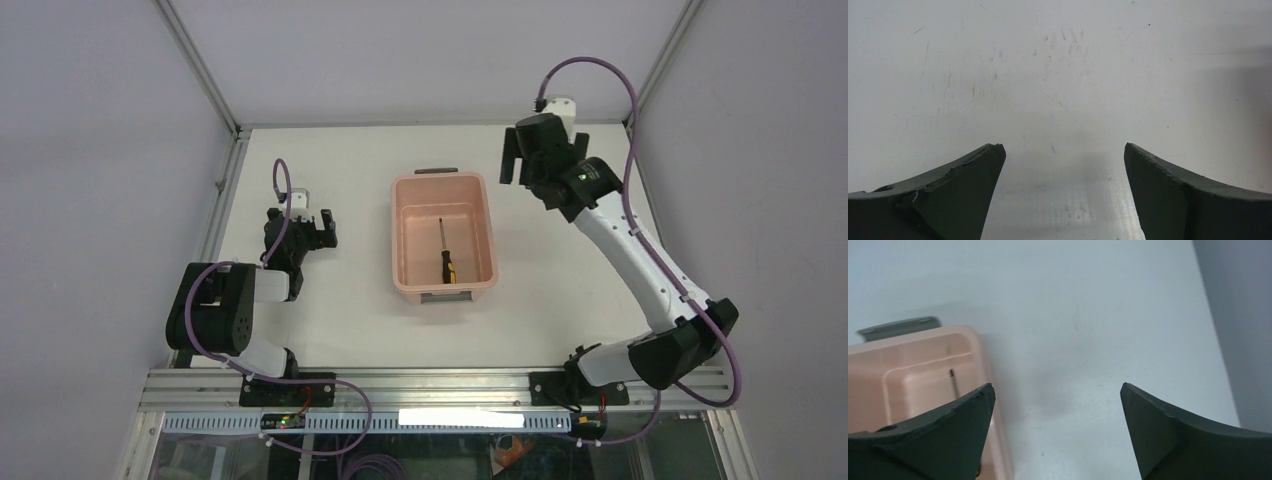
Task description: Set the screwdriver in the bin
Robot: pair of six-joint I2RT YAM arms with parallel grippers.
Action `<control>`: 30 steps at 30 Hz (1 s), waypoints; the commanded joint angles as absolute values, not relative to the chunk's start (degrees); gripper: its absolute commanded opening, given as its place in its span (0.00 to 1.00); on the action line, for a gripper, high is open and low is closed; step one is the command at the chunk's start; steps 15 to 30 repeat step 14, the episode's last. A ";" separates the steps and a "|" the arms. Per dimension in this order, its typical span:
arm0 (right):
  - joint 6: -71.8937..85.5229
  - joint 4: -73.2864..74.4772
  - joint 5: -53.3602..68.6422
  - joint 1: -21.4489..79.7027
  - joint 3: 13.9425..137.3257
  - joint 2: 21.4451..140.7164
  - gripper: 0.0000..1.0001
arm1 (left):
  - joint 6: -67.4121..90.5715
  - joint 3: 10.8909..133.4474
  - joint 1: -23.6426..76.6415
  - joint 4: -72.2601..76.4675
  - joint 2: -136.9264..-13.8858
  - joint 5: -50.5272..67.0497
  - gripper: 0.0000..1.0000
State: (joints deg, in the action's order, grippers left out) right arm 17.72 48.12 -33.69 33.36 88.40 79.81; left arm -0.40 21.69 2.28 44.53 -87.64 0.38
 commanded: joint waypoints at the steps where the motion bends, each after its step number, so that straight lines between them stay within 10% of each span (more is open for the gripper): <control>1: 14.05 51.60 -34.30 25.49 87.59 75.50 0.99 | 0.53 21.97 2.64 46.05 -86.39 0.88 0.99; 30: 9.30 43.87 -31.64 19.78 78.82 67.76 0.99 | 0.53 21.97 2.64 46.05 -86.38 0.85 0.99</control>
